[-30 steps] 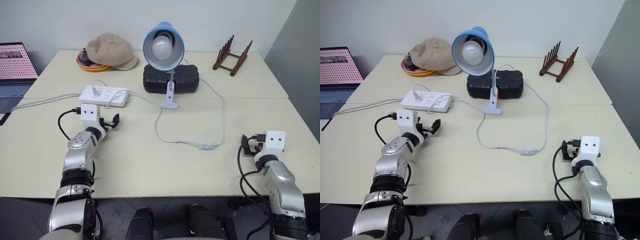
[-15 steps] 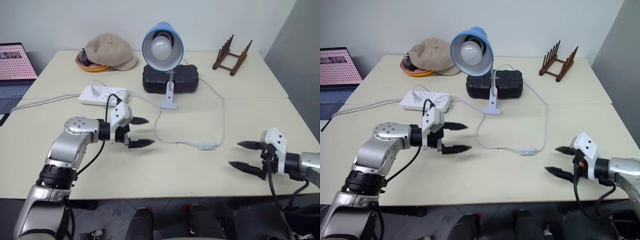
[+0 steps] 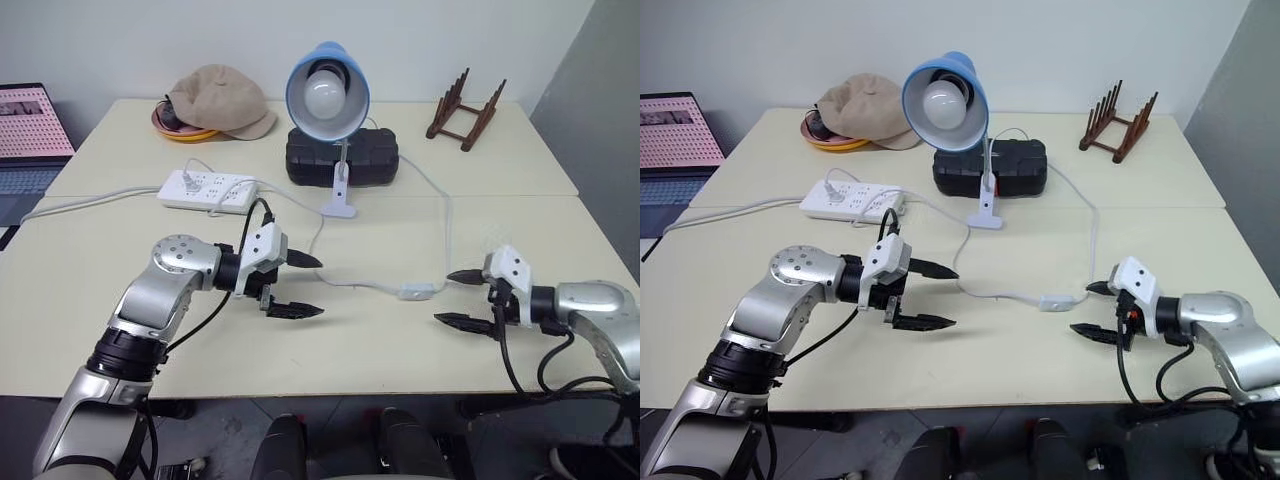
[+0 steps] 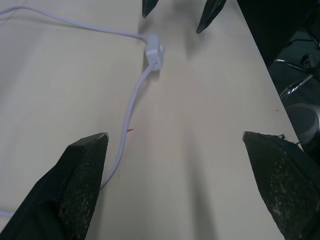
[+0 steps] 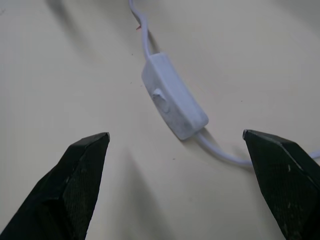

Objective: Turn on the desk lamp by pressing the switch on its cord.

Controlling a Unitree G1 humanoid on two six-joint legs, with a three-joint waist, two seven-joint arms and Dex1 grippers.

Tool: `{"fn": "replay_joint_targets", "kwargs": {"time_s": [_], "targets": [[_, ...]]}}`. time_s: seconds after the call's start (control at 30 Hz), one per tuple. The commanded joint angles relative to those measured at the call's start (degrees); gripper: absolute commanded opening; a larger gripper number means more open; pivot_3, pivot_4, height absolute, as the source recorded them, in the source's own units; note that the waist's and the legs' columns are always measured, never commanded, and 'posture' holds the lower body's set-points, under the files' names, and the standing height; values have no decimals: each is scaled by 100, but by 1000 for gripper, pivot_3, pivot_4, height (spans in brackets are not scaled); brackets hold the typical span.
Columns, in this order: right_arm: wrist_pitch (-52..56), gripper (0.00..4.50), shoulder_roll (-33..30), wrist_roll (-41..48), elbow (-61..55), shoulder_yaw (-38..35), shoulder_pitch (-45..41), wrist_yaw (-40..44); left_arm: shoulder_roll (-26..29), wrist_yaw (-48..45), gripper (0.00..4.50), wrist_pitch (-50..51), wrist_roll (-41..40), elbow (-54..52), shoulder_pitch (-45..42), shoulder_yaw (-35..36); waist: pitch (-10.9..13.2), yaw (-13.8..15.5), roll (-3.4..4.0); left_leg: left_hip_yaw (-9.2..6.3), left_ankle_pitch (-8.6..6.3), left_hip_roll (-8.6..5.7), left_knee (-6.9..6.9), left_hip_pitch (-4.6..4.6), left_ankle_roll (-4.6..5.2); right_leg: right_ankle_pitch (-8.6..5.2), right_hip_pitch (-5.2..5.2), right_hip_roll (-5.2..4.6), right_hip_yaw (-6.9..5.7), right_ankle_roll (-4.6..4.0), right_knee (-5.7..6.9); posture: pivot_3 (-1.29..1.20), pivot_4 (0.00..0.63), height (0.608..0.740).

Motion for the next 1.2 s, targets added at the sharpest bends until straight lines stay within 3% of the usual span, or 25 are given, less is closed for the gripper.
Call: {"fn": "replay_joint_targets", "kwargs": {"time_s": [0.03,0.43,0.53,1.0,1.2], "targets": [[-462,4480,100,-259,490,241,-482,374,-36,40,4500,-36,-34,-242,43,20,0,-6,1,0,0,0,1,1,0,0,0,0,0,0,1,0,150,740],[-1031,4480,372,-680,1320,600,-970,803,-118,146,4500,32,-160,-518,243,102,0,4,1,0,0,0,2,2,0,1,2,0,1,1,3,0,150,740],[-1189,3993,378,-775,1456,615,-1000,857,-127,145,4500,14,-157,-503,232,87,0,4,1,0,0,0,2,3,0,1,2,0,1,1,6,0,150,740],[-1155,406,695,-791,1479,499,-1039,743,-318,163,4500,47,-124,-542,222,-10,0,4,1,-1,0,0,3,5,0,2,3,0,1,1,10,0,150,740],[-550,369,861,-375,1250,253,-1002,673,-254,177,4500,224,-190,-599,336,58,0,4,1,-1,0,0,3,5,0,2,3,0,1,1,10,0,150,740]]}}
